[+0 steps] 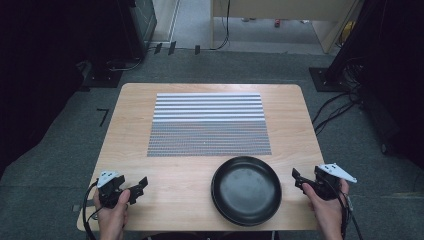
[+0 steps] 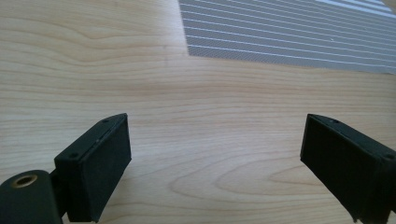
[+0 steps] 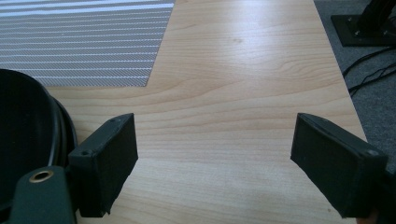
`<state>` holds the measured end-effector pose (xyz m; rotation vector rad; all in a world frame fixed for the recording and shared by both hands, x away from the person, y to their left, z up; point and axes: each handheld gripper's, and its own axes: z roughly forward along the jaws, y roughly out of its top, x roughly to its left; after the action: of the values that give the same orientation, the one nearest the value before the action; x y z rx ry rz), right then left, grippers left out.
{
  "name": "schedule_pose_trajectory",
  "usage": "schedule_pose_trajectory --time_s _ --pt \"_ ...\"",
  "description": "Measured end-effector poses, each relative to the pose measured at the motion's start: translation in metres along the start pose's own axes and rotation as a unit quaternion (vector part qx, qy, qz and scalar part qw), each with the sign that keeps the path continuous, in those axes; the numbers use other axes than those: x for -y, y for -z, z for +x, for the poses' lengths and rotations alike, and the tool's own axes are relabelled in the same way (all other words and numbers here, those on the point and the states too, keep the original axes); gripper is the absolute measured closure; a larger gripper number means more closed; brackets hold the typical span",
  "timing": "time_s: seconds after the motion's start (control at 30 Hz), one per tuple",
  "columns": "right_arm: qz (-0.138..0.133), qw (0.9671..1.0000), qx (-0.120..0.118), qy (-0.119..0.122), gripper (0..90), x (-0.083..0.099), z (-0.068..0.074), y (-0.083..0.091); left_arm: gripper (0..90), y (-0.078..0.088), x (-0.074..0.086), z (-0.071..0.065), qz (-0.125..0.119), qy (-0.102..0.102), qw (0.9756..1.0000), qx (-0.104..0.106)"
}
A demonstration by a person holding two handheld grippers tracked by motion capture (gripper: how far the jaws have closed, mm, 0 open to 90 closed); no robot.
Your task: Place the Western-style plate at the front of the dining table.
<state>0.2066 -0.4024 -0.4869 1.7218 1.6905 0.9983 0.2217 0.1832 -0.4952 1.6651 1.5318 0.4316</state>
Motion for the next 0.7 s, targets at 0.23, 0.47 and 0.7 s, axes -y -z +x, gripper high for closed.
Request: schedule_pose_trajectory --time_s 0.23,0.47,0.7 --pt "-0.008 1.0 -0.002 -0.004 14.6 -0.001 0.007 0.008 8.5 -0.003 0.0 -0.024 0.004 -0.031 0.9995 0.005" --pt "-0.012 0.9999 -0.006 -0.01 17.5 0.0 0.014 0.015 8.5 -0.007 0.0 -0.044 0.008 -0.04 0.9987 0.03" --pt "-0.019 0.9997 -0.01 -0.015 22.0 0.002 0.019 0.02 8.5 -0.012 -0.002 -0.064 0.01 -0.053 0.9975 0.046"
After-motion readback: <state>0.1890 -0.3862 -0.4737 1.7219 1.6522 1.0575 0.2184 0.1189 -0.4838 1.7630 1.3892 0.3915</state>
